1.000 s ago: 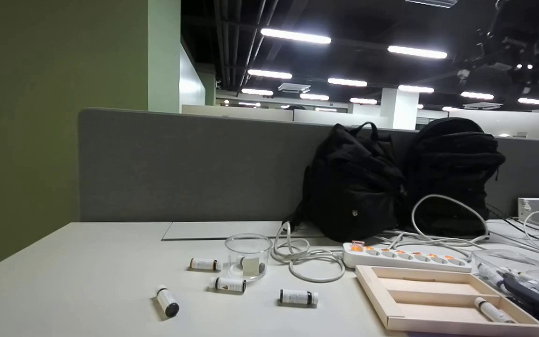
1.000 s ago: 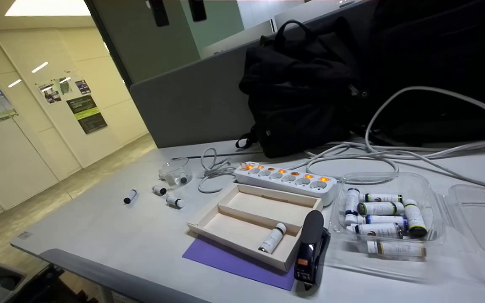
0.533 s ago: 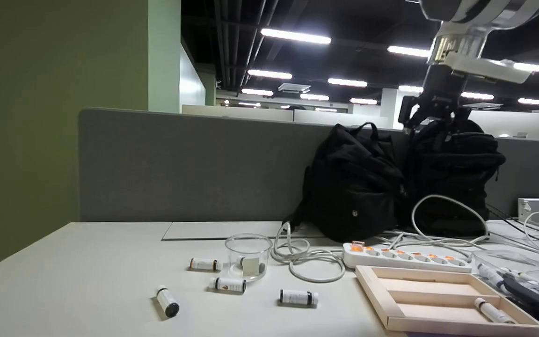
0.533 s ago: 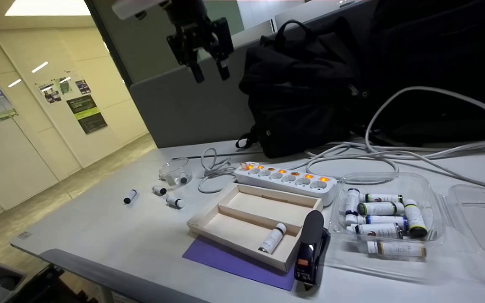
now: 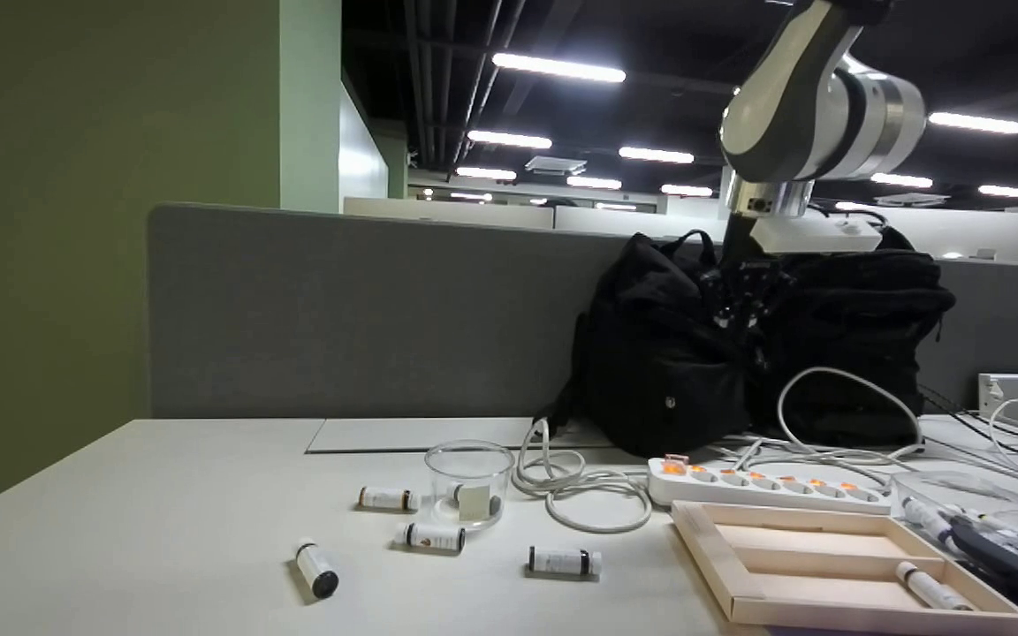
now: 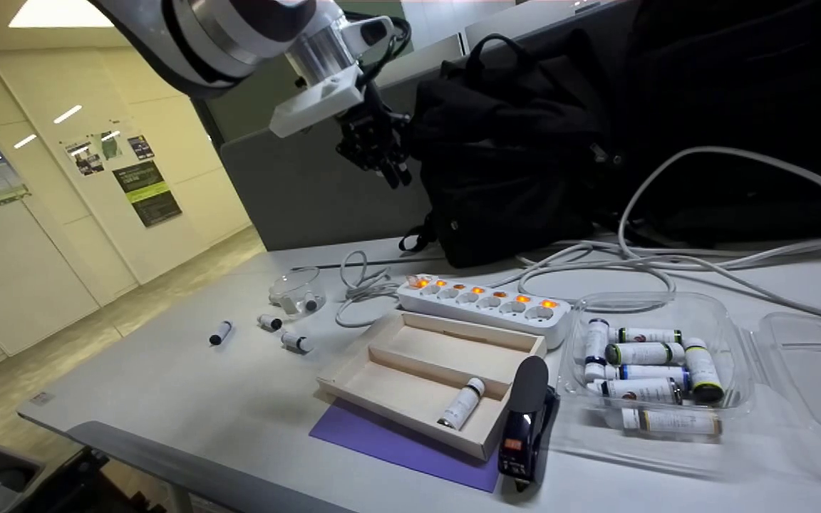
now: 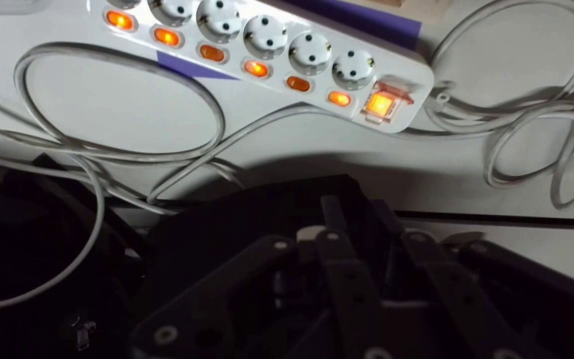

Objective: Turn on the third switch from the left

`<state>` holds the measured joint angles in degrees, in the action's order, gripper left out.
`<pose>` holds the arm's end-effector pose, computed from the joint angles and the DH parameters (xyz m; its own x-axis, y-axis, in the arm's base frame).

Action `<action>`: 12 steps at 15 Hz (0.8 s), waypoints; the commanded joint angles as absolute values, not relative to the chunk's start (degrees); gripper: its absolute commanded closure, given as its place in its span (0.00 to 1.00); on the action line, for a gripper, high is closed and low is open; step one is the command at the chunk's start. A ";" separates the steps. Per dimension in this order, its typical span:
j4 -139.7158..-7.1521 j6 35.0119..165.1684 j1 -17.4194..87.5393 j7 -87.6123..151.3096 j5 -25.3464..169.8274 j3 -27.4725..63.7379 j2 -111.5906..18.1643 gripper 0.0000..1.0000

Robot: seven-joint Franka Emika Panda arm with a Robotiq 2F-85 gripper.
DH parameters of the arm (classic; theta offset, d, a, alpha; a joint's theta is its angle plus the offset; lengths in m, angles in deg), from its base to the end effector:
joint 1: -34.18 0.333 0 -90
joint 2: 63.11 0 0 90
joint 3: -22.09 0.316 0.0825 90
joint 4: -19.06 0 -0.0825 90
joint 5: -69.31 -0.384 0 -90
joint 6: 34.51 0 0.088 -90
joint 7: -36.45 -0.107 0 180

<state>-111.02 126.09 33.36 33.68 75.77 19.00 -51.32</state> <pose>0.5639 -0.0329 0.3012 0.9474 -0.0020 0.3200 -0.0241 -0.9976 0.0650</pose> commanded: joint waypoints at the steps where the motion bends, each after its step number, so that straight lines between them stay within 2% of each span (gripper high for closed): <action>1: -99.83 123.02 35.66 26.53 79.93 15.25 -42.79 1.00; 2: -97.37 120.91 36.16 25.13 79.75 14.32 -41.18 1.00; 3: -103.64 124.57 34.72 29.84 77.96 16.27 -44.91 0.98; 6: -98.91 122.61 35.14 28.66 78.06 15.14 -41.42 0.99; 12: -98.41 122.25 35.41 28.14 78.09 15.05 -41.11 0.99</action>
